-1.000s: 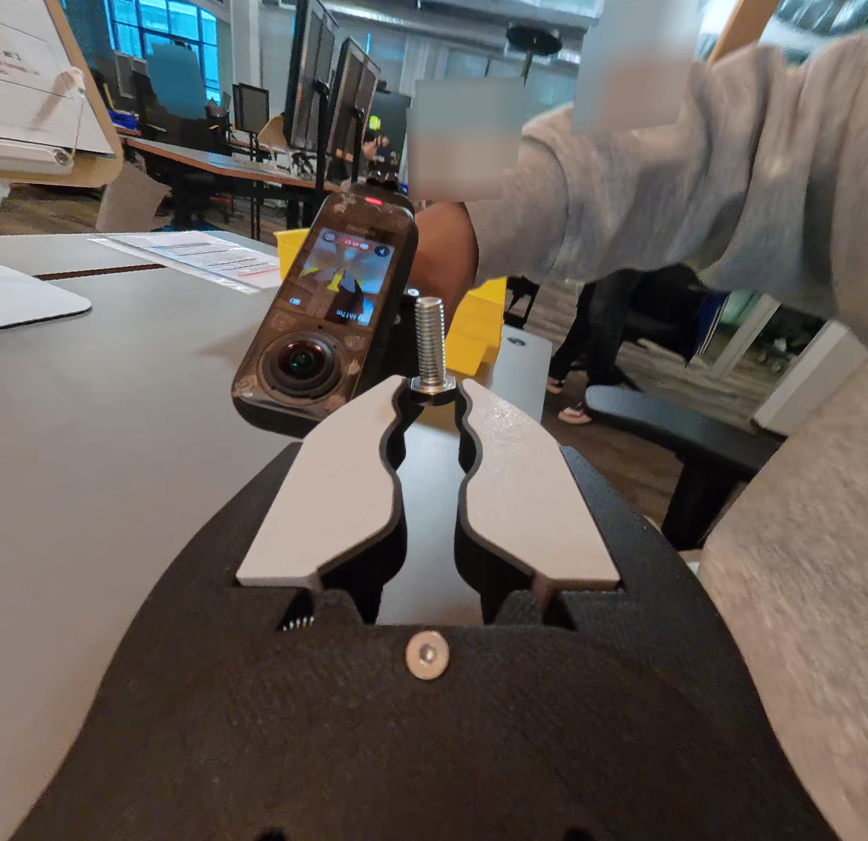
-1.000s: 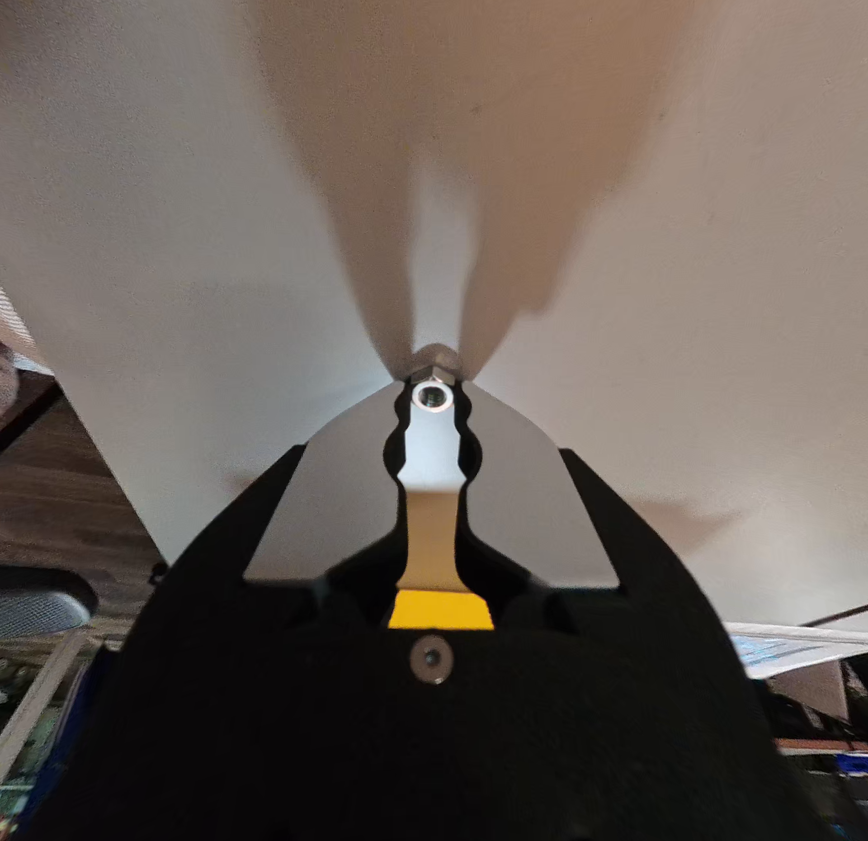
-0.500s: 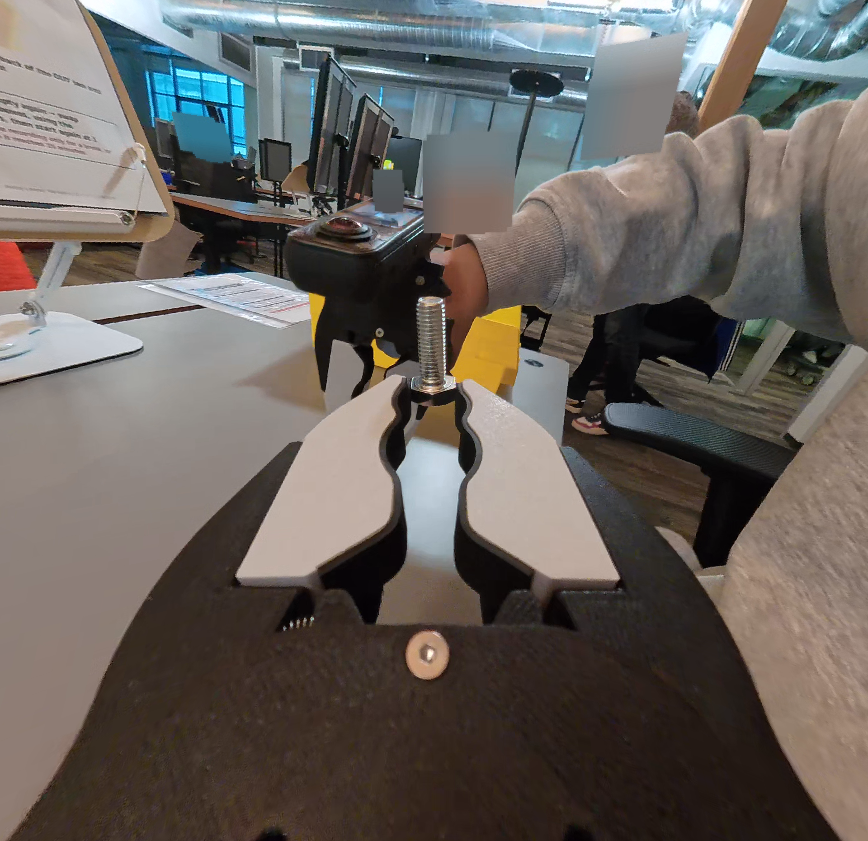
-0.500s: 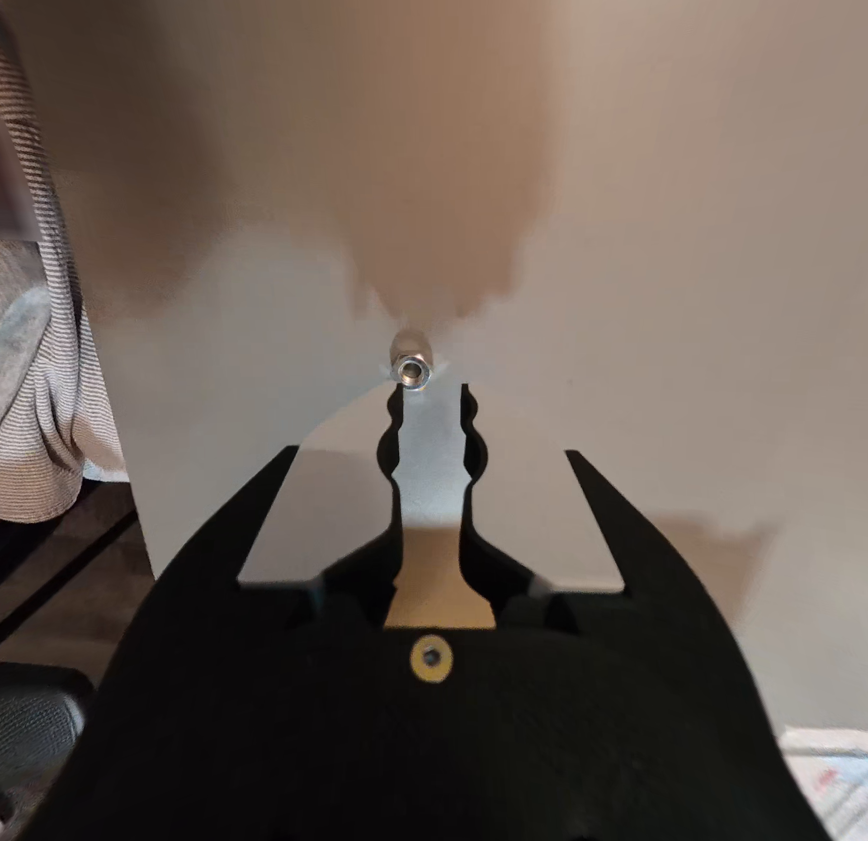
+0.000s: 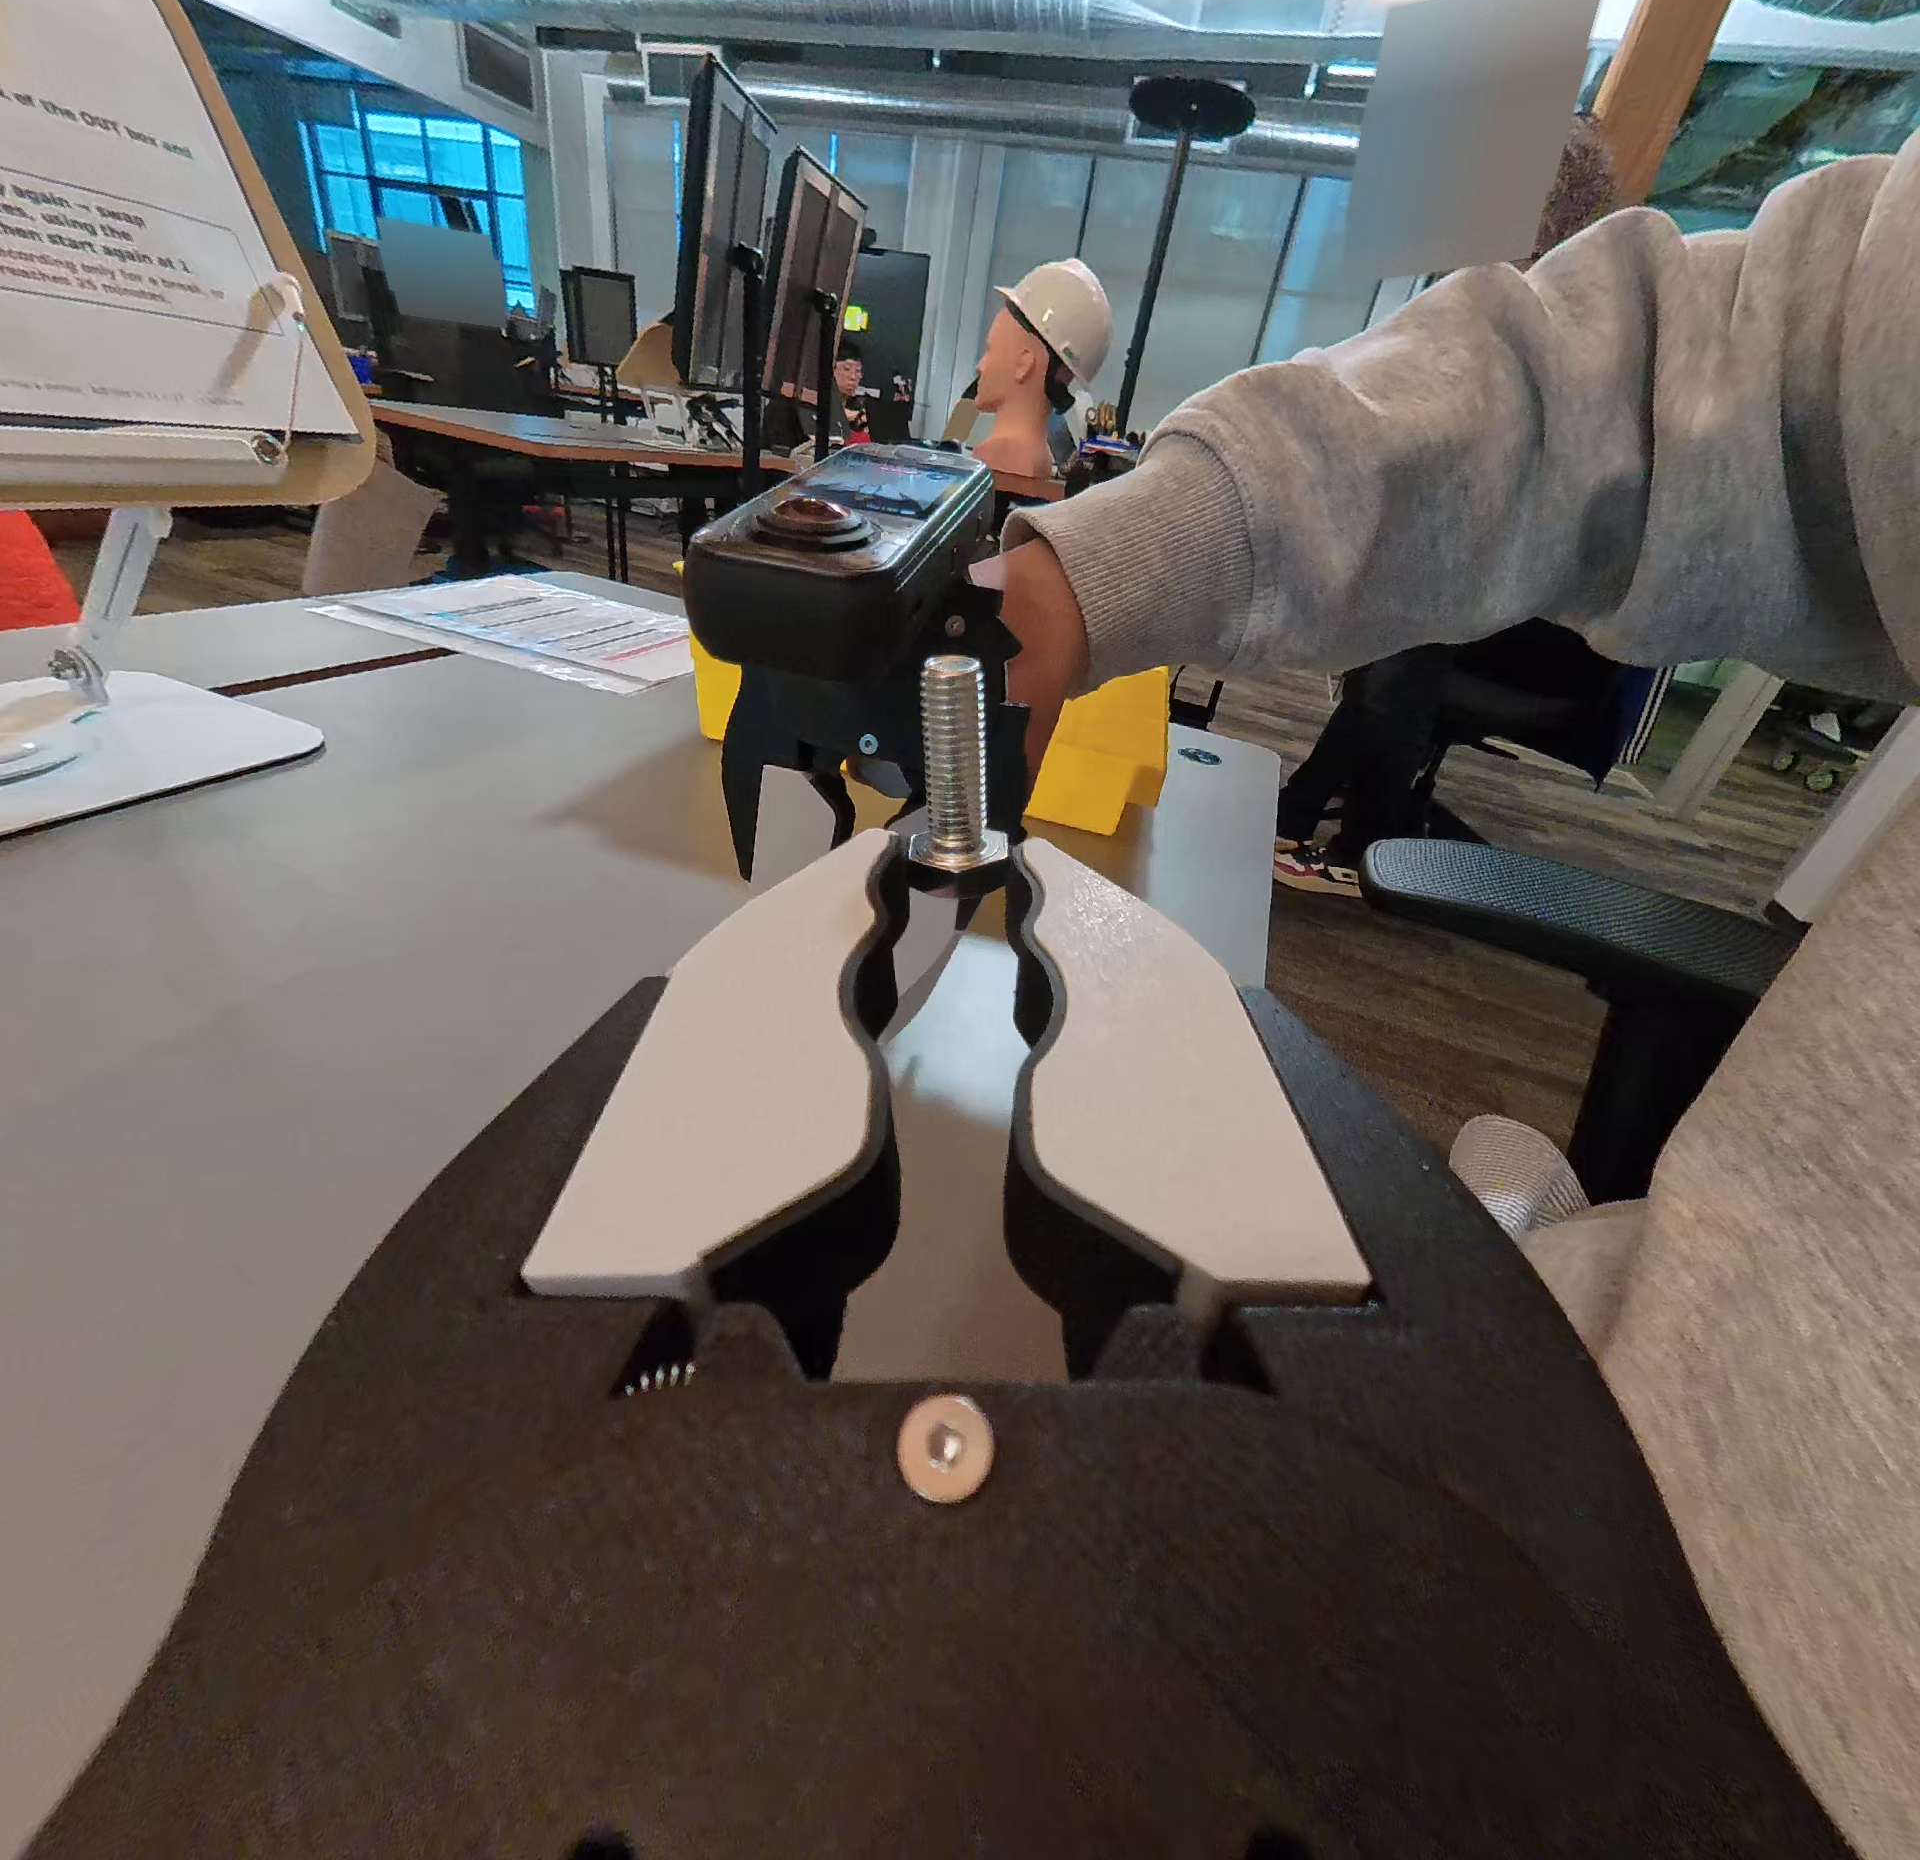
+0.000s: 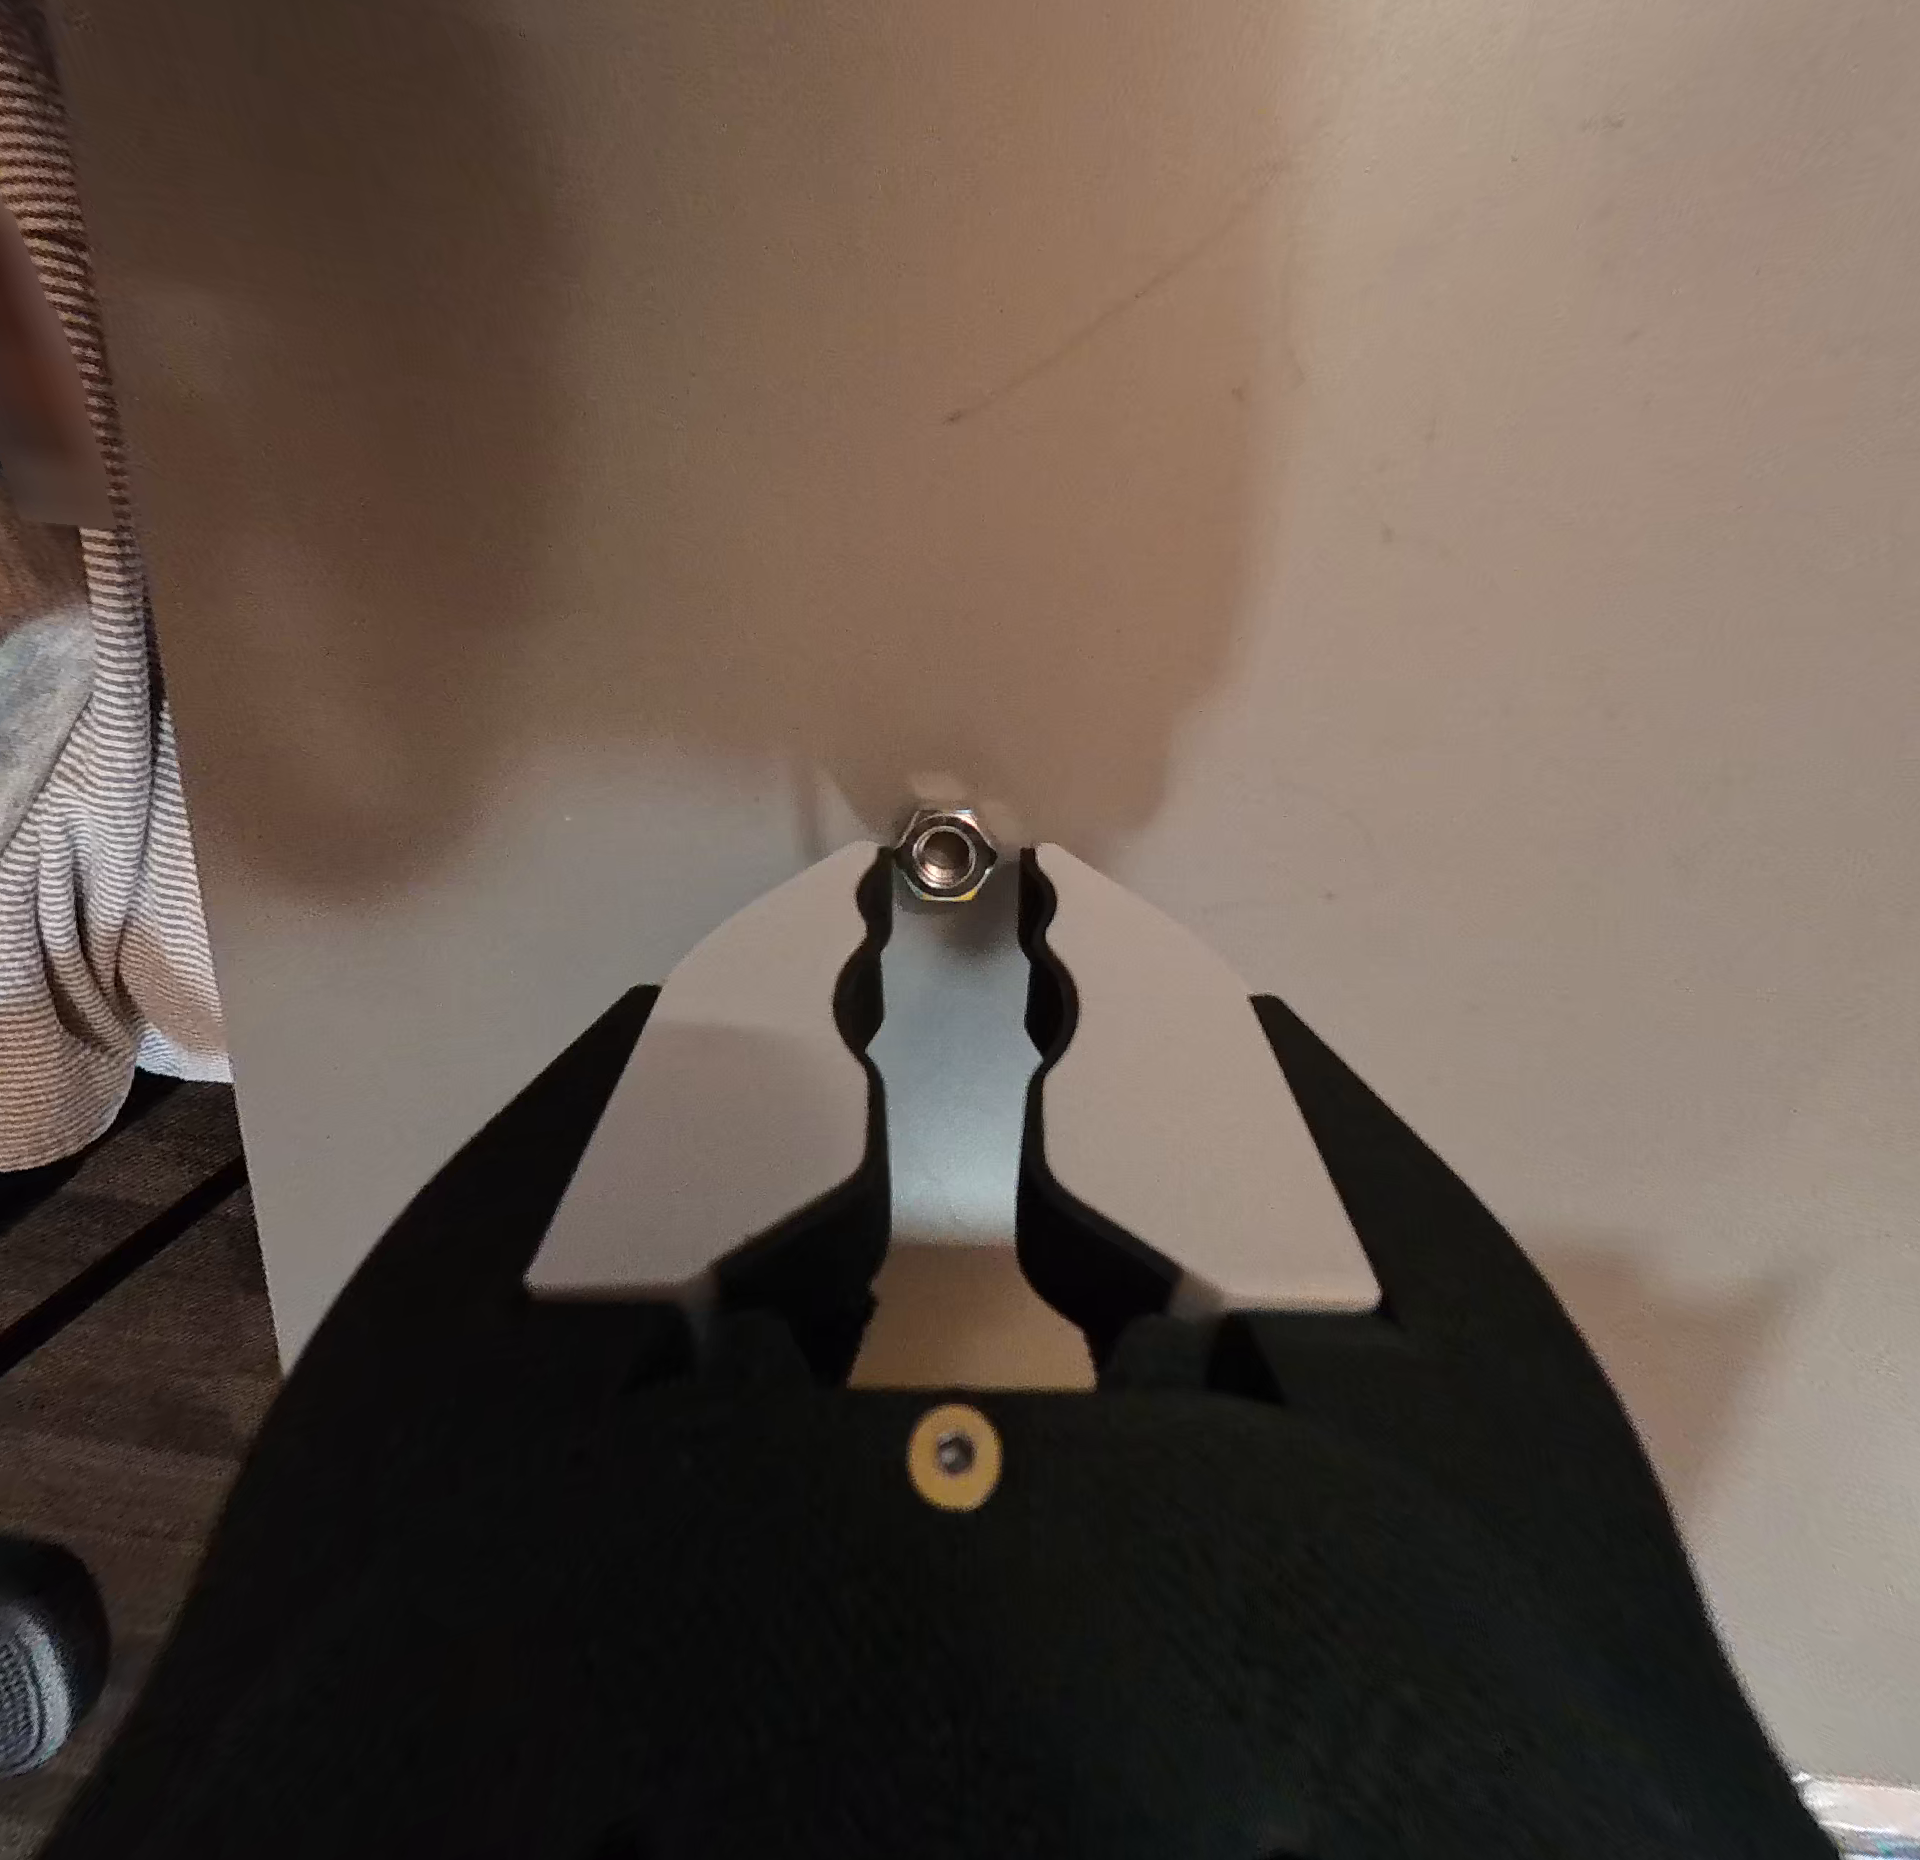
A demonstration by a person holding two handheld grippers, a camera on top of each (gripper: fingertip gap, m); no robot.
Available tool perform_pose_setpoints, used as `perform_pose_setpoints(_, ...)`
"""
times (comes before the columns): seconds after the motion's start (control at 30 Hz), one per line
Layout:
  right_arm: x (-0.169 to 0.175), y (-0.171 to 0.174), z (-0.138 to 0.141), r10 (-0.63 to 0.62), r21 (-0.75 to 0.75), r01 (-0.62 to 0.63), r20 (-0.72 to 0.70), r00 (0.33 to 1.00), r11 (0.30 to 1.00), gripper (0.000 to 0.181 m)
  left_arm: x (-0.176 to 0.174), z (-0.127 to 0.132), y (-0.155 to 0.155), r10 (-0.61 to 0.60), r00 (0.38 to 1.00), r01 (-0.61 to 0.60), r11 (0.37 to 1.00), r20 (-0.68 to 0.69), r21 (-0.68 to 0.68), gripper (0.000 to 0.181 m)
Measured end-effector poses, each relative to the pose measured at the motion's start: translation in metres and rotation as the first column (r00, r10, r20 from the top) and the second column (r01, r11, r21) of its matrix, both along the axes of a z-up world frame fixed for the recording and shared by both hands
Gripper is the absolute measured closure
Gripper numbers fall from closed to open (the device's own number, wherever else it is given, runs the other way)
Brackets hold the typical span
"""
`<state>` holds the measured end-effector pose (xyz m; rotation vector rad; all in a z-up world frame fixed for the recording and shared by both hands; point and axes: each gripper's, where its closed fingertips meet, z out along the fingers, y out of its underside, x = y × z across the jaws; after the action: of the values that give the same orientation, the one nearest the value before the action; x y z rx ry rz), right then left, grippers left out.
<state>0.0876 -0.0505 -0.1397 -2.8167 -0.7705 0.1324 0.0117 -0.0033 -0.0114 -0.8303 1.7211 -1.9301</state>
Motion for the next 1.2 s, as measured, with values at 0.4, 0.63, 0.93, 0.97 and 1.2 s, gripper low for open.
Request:
perform_pose_setpoints(0.4, -0.001, 0.009, 0.015, 0.015, 0.044, -0.017, 0.034, 0.999, 0.999, 0.162, 0.006, -0.006, 0.005, 0.058, 0.998, -0.058, 0.997, -0.008, 0.049, 0.163)
perform_pose_setpoints(0.63, -0.017, 0.034, 0.113, 0.052, 0.173, -0.053, 0.01, 0.999, 0.984, 0.162, 0.004, -0.01, -0.003, 0.037, 0.999, -0.037, 0.995, 0.005, 0.091, 0.163)
perform_pose_setpoints(0.93, -0.085, 0.035, 0.159, 0.307, 0.027, -0.31, 0.077, 0.949, 0.95, 0.162, -0.003, -0.02, -0.017, 0.007, 0.998, -0.021, 0.968, 0.057, 0.248, 0.163)
perform_pose_setpoints(0.97, -0.087, 0.033, 0.156, 0.319, 0.002, -0.32, 0.081, 0.944, 0.947, 0.162, -0.004, -0.02, -0.018, 0.005, 0.998, -0.021, 0.966, 0.063, 0.258, 0.163)
perform_pose_setpoints(1.2, -0.095, 0.033, 0.151, 0.37, -0.059, -0.365, 0.129, 0.92, 0.929, 0.162, -0.007, -0.015, -0.02, -0.006, 0.998, -0.01, 0.972, 0.068, 0.234, 0.163)
